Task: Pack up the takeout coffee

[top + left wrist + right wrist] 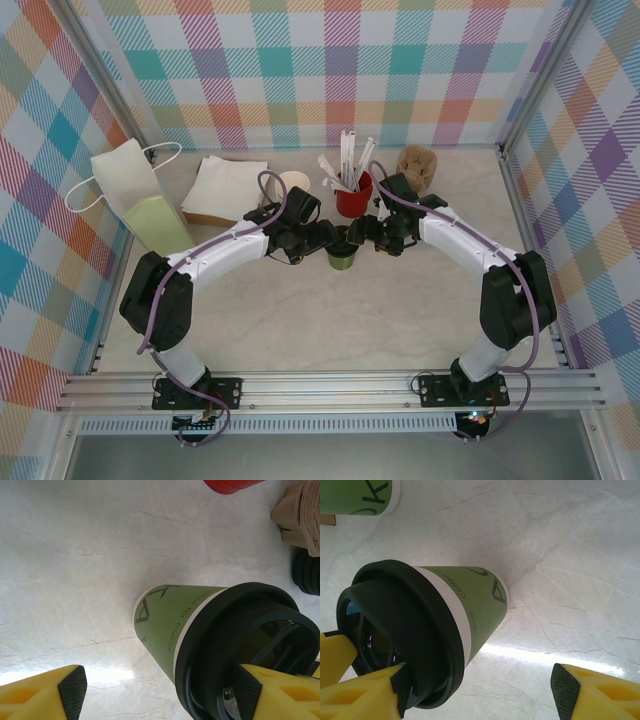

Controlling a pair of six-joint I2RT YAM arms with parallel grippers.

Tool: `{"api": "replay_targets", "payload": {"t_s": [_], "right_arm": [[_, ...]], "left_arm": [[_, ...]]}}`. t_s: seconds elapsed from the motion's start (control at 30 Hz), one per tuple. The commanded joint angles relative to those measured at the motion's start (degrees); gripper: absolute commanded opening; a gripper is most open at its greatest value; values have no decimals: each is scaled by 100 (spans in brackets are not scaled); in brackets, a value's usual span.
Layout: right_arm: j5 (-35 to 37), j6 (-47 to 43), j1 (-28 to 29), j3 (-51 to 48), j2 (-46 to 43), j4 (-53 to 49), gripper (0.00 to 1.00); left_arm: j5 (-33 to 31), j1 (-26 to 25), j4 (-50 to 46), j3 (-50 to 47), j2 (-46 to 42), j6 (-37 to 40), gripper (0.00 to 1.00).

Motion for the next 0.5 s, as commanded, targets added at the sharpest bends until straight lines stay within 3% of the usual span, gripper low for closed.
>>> {"api": "replay_targets", "payload": {"t_s": [0.0, 0.47], "right_arm": [[179, -159, -22, 21, 260, -530, 75], [199, -353, -39, 150, 639, -997, 75]], "left_arm": [[-262, 77, -382, -114, 118, -73, 77], [-306, 72, -487, -189, 306, -117, 75]]}}
